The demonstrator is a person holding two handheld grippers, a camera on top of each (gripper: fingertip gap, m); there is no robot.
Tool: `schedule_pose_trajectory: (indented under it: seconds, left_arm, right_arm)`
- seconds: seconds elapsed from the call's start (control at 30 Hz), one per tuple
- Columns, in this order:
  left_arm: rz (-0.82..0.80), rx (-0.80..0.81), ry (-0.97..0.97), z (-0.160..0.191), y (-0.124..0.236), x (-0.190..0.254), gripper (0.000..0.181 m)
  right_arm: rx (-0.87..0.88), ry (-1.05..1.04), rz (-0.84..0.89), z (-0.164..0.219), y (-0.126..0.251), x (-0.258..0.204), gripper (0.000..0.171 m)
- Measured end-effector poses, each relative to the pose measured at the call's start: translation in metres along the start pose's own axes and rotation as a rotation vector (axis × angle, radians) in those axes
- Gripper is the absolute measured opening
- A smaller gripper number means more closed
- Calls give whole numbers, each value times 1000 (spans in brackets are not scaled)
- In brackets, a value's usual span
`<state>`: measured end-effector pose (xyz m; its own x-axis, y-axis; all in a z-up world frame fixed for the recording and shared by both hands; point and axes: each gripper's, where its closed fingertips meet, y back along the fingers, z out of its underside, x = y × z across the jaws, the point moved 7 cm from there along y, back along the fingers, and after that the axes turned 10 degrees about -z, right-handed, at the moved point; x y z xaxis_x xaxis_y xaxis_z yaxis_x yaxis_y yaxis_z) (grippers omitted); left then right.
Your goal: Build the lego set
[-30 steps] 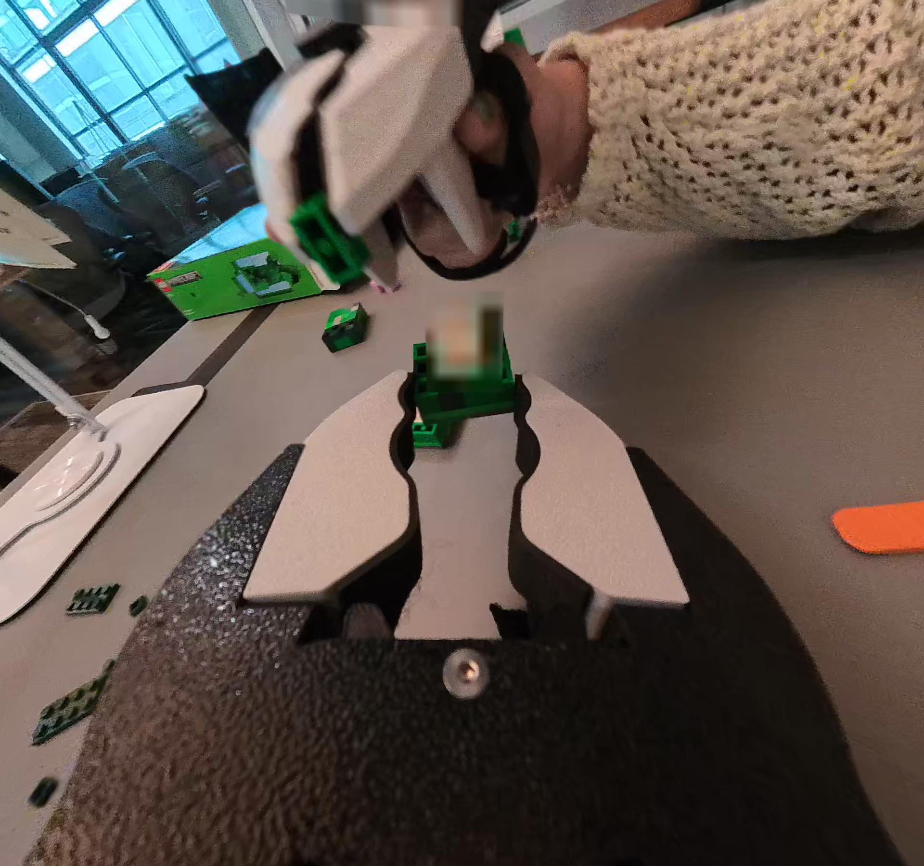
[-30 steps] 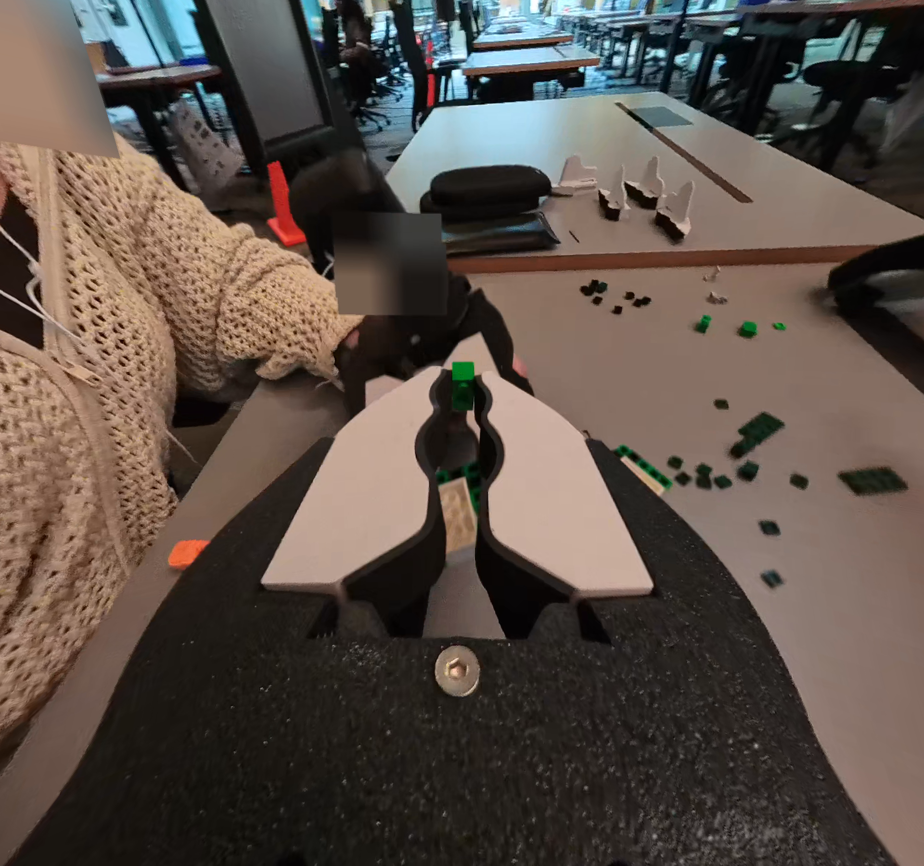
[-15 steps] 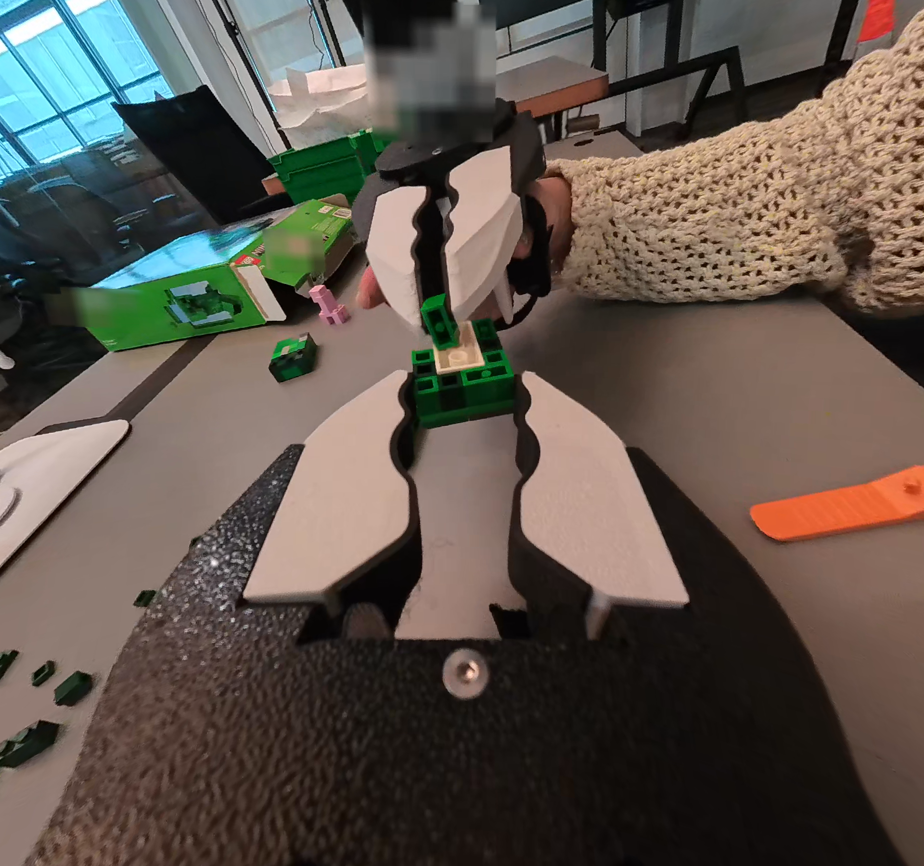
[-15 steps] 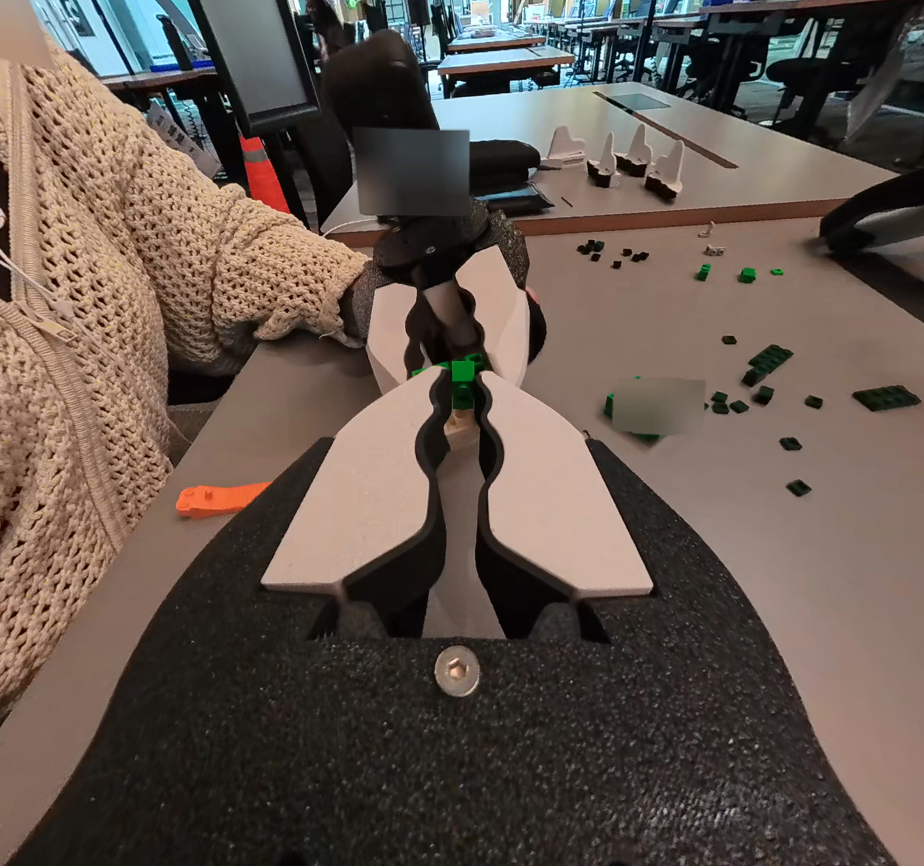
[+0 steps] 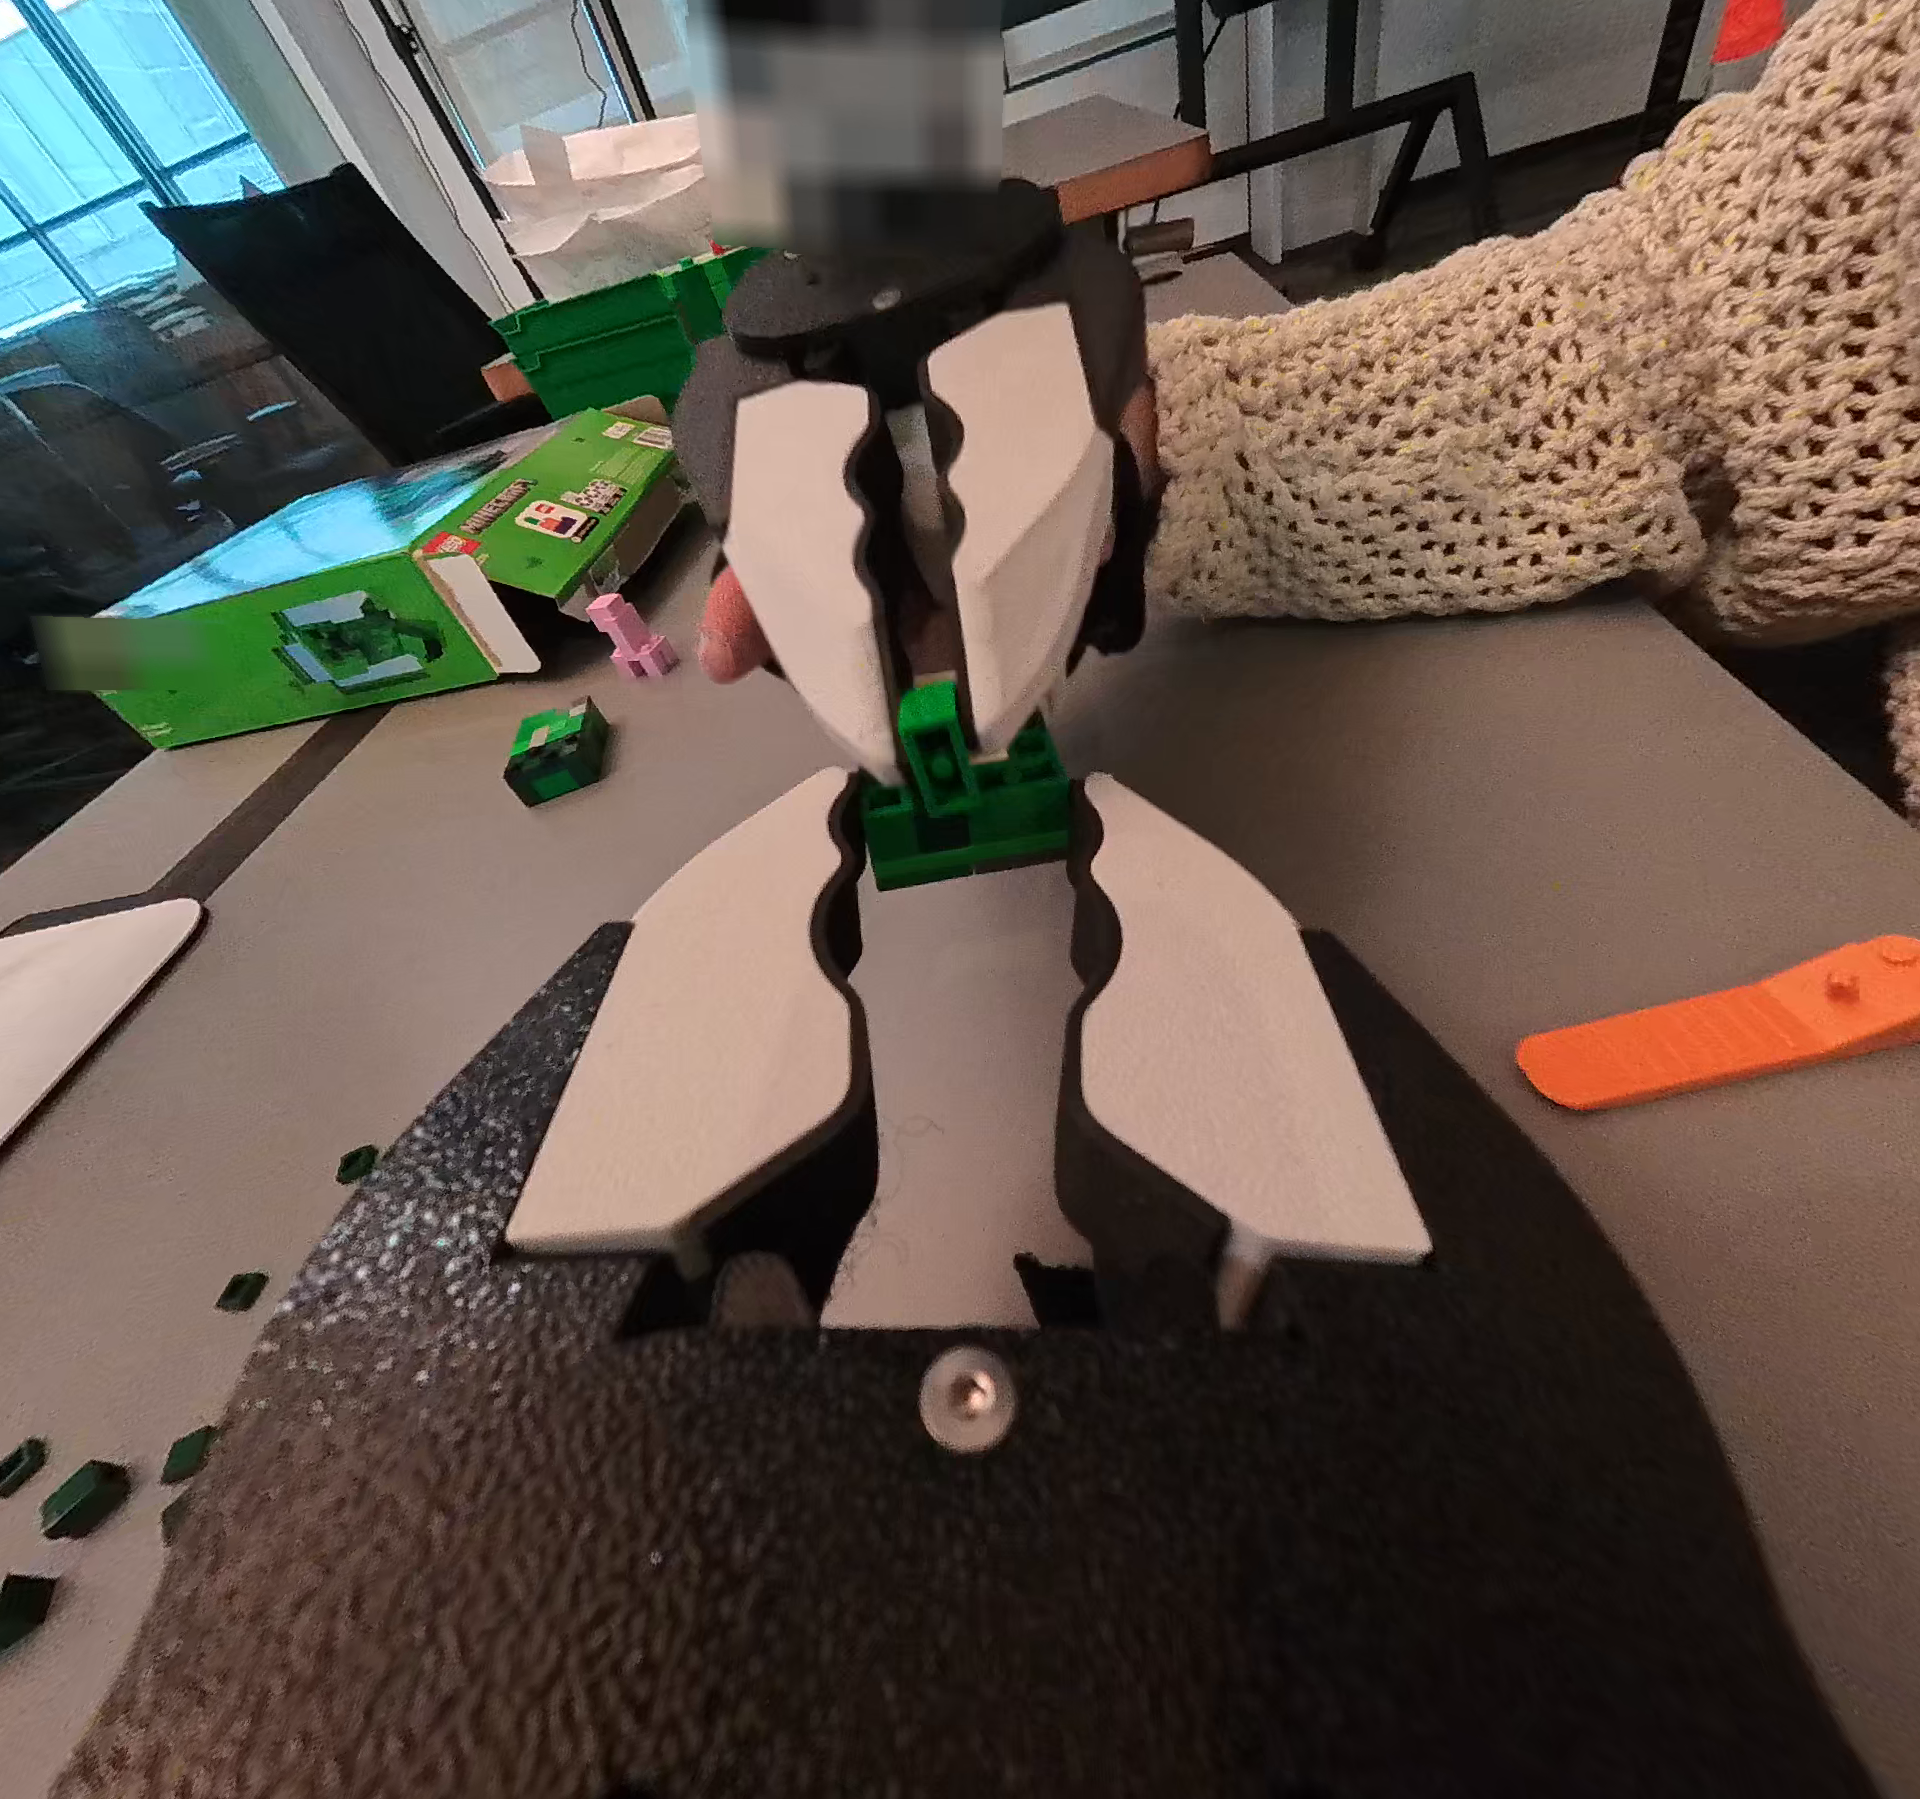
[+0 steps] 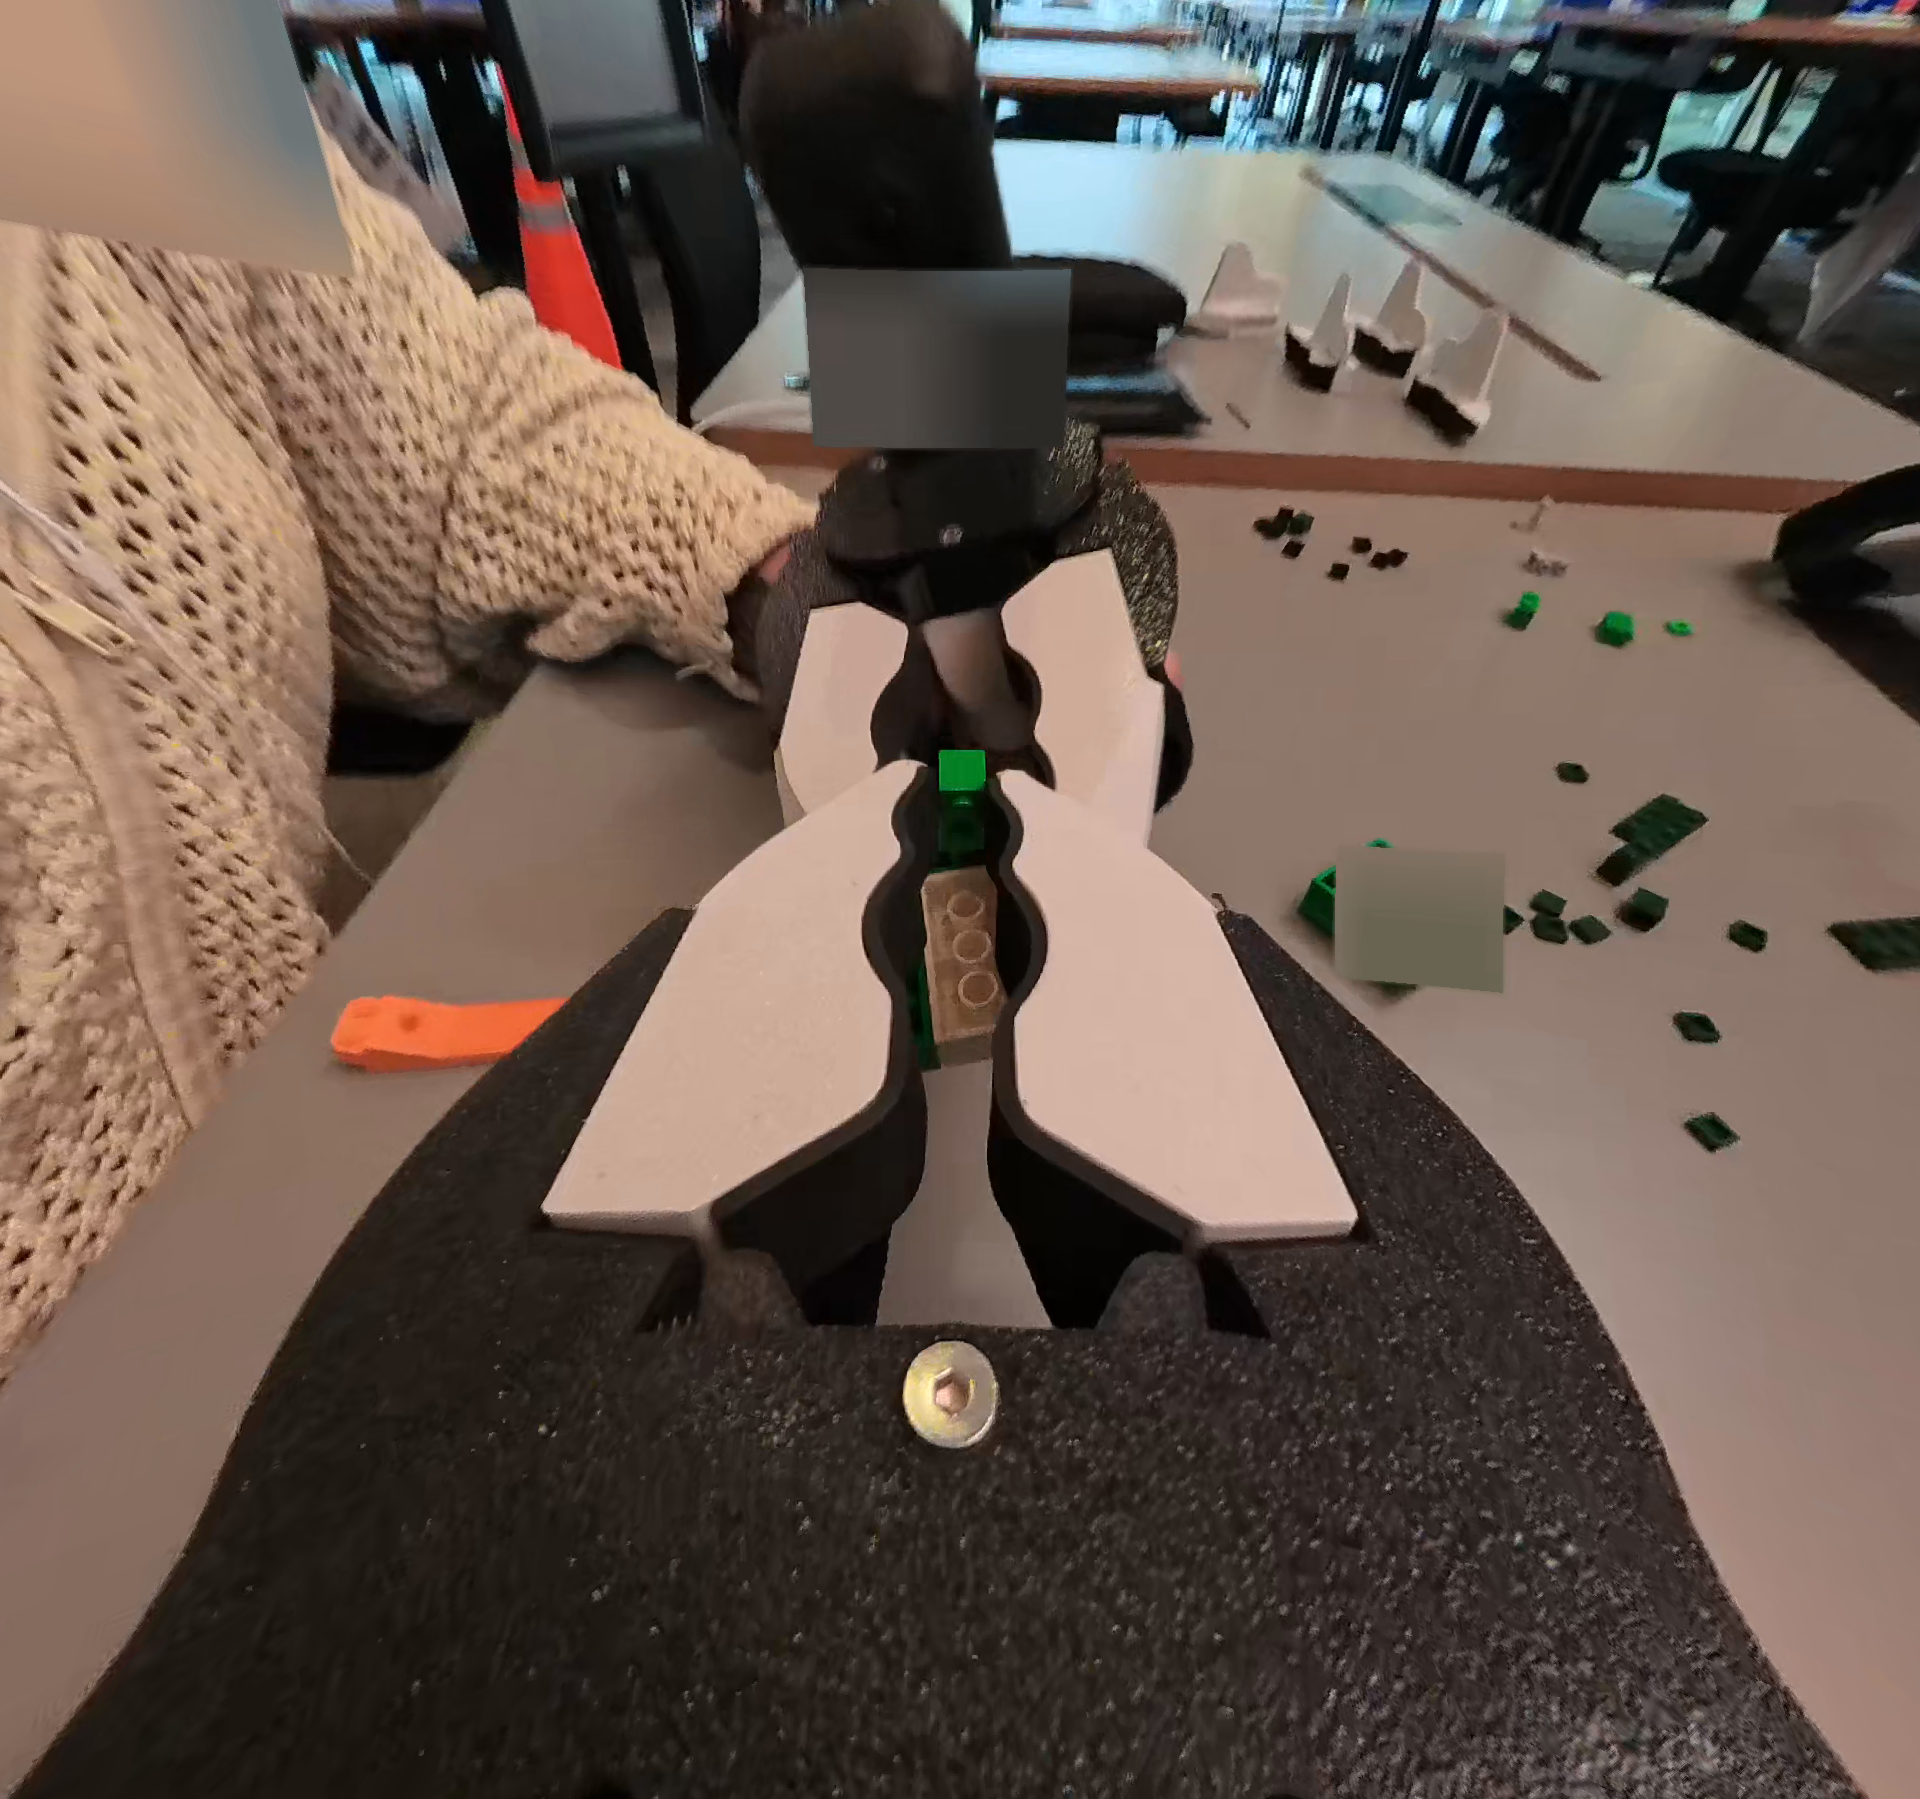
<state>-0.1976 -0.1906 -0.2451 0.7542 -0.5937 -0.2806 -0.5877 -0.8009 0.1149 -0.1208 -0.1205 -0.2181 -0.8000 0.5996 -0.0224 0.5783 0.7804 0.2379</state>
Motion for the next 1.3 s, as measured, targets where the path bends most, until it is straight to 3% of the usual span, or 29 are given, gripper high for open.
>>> schedule_pose_trajectory:
  seconds: [0.57,0.8,0.93,1.13,1.3]
  left_arm:
    - [9,0,45,2,2,-5,37]
    - [-35,90,-126,-5,6,2,37]
    - [-123,155,-253,-11,6,7,36]
    - [-200,259,-279,-26,8,19,37]
    - [-218,307,-268,-32,10,25,37]
  right_arm:
    - [-33,-17,19,5,15,0,8]
    - [-68,21,53,-15,42,-6,8]
    - [-267,89,32,-39,40,-12,8]
    - [-568,140,-56,-65,29,-7,8]
    - [-668,141,-135,-72,20,-9,8]
